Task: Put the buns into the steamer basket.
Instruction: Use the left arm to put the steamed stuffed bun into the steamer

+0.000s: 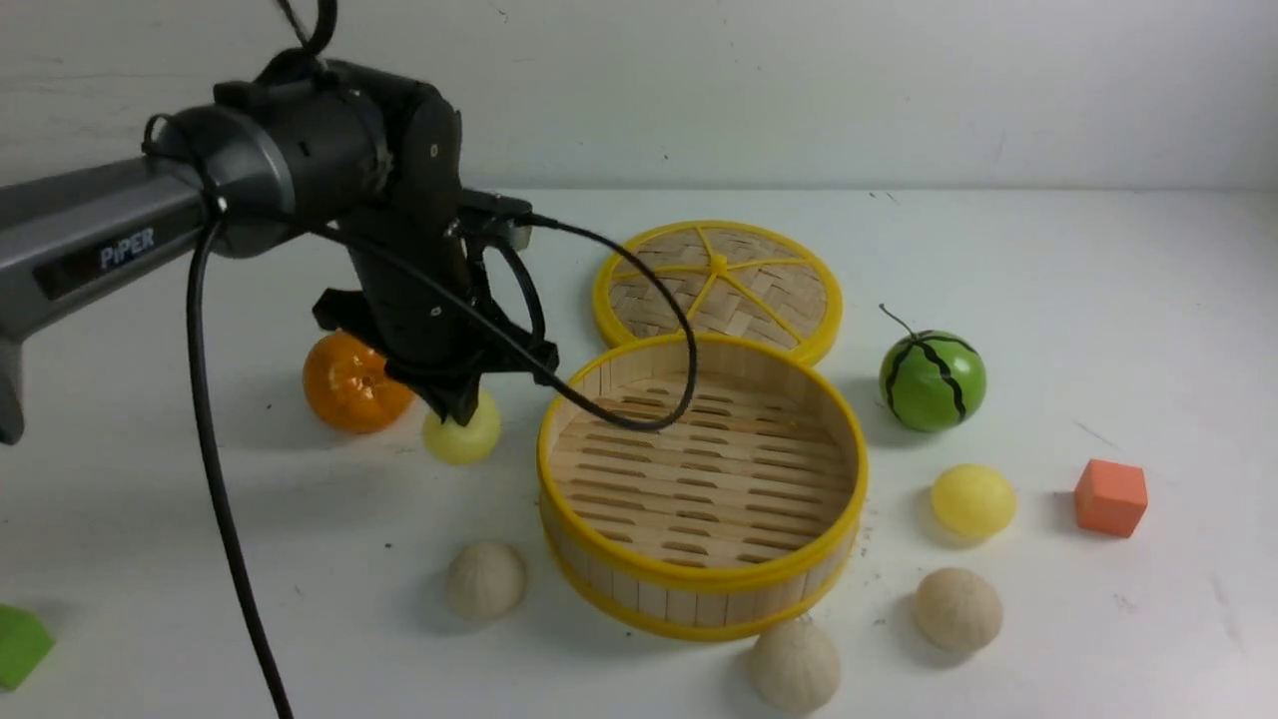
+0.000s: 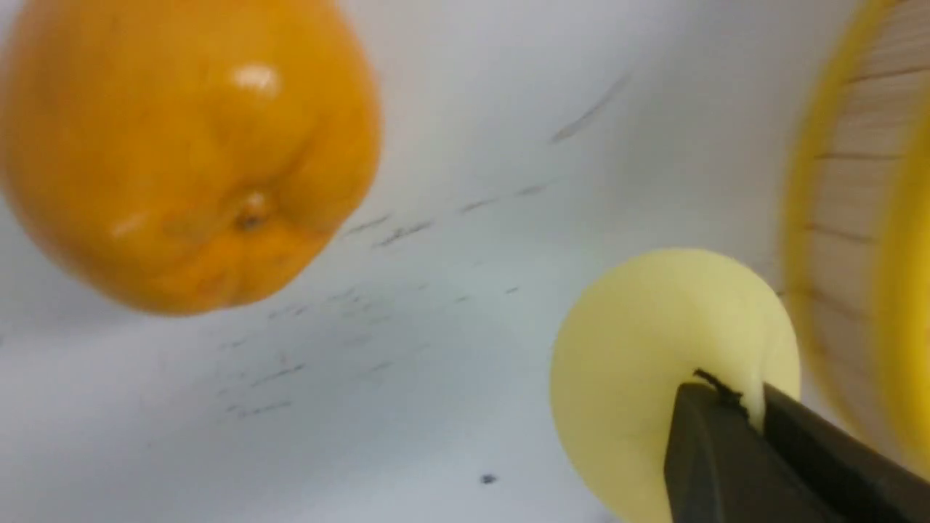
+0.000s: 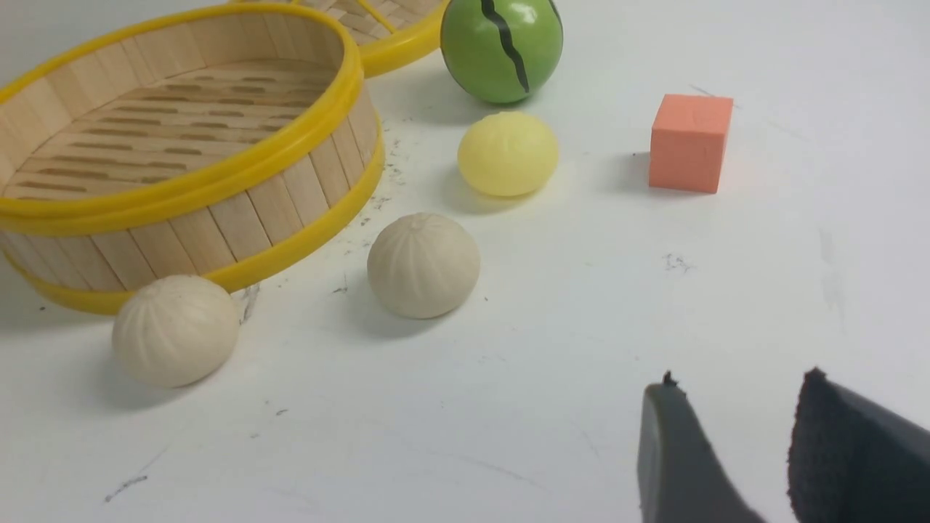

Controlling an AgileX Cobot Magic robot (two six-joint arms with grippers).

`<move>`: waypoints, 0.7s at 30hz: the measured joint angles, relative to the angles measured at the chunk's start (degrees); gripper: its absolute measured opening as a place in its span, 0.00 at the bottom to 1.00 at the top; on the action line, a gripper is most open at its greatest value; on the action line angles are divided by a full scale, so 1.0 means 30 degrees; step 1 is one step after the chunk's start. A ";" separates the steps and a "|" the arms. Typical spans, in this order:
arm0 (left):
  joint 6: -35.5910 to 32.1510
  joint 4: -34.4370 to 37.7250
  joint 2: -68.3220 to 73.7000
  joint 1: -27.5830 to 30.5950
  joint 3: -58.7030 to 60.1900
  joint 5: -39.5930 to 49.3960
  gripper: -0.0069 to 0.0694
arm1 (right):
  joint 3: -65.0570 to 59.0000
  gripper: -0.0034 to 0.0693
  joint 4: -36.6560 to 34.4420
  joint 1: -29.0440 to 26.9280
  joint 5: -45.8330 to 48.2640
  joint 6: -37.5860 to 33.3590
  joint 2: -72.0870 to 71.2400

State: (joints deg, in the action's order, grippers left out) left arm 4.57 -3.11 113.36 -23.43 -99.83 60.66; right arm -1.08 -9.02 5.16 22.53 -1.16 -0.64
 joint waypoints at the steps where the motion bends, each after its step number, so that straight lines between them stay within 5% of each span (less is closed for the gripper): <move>1: -0.0186 0.0158 -0.0213 -0.0494 -0.0423 0.0016 0.07 | 0.0000 0.38 0.0000 0.0000 0.0000 0.0000 0.0000; 7: -0.0533 0.0773 0.0903 -0.2603 -0.2649 -0.0416 0.07 | 0.0000 0.38 0.0000 0.0000 0.0000 0.0000 0.0000; 15: -0.0328 -0.0332 0.5257 -0.2517 -0.5950 -0.0480 0.08 | 0.0000 0.38 0.0000 0.0000 0.0000 0.0000 0.0000; 21: 0.0451 -0.1603 0.6299 -0.2441 -0.7463 0.0211 0.18 | 0.0000 0.38 0.0000 0.0000 0.0000 0.0000 0.0000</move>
State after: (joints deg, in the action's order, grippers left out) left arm 5.92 -7.92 132.26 -30.76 -122.22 61.29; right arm -1.08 -9.02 5.16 22.53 -1.16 -0.64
